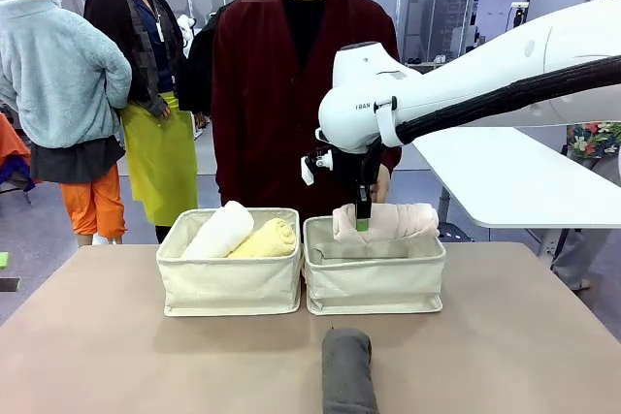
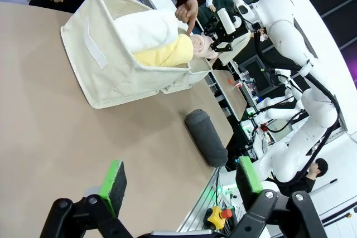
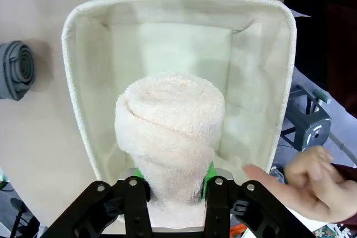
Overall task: Divide the towels into two baskets.
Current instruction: Pick up one hotel-folded towel from the bottom of the table and place it in the Fabric basket indicated by the person.
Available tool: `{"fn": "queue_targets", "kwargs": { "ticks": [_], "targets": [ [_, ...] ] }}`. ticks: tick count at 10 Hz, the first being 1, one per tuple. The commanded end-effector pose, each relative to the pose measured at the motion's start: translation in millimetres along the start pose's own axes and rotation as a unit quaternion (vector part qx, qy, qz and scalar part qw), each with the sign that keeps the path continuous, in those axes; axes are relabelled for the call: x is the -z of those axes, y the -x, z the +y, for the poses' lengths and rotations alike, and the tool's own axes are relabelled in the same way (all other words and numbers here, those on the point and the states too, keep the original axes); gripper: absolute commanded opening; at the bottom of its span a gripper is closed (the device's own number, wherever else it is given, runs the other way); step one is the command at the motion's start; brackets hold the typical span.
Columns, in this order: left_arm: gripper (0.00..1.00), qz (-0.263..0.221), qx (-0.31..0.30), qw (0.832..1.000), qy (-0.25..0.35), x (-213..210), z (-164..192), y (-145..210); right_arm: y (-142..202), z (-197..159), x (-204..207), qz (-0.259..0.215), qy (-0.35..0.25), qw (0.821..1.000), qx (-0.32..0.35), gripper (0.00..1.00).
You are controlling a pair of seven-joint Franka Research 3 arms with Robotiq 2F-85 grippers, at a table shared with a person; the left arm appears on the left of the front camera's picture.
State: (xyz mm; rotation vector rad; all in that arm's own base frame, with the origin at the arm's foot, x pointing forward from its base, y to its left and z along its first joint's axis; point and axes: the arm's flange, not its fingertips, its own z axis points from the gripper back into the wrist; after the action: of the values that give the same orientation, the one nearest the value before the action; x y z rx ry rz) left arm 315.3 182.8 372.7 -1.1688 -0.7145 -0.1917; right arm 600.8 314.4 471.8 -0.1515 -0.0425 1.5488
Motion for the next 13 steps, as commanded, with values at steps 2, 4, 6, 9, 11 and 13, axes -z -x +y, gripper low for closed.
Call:
{"fn": "queue_targets", "kwargs": {
  "ticks": [2, 4, 6, 9, 11, 13],
  "targets": [
    [1.0, -0.008, -0.001, 1.0, 0.007, -2, -3, 1, -8, -1, -4, 0.019, 0.003, 1.0, 0.016, 1.0],
    [1.0, -0.008, -0.001, 1.0, 0.007, -2, -3, 1, -8, 2, -6, 0.021, 0.005, 1.0, 0.02, 1.0],
    [1.0, -0.008, -0.001, 1.0, 0.007, -2, -3, 1, -3, 19, -5, 0.04, 0.009, 0.999, 0.027, 1.0],
    [1.0, -0.008, -0.001, 1.0, 0.007, -2, -3, 1, -5, 0, -4, 0.01, 0.001, 1.0, 0.007, 1.0],
    [1.0, -0.008, -0.001, 1.0, 0.007, -2, -3, 1, -5, 0, -4, 0.01, 0.001, 1.0, 0.007, 1.0],
    [1.0, -0.008, -0.001, 1.0, 0.007, -2, -3, 1, -5, 0, -4, 0.01, 0.001, 1.0, 0.007, 1.0]
  ]
}}
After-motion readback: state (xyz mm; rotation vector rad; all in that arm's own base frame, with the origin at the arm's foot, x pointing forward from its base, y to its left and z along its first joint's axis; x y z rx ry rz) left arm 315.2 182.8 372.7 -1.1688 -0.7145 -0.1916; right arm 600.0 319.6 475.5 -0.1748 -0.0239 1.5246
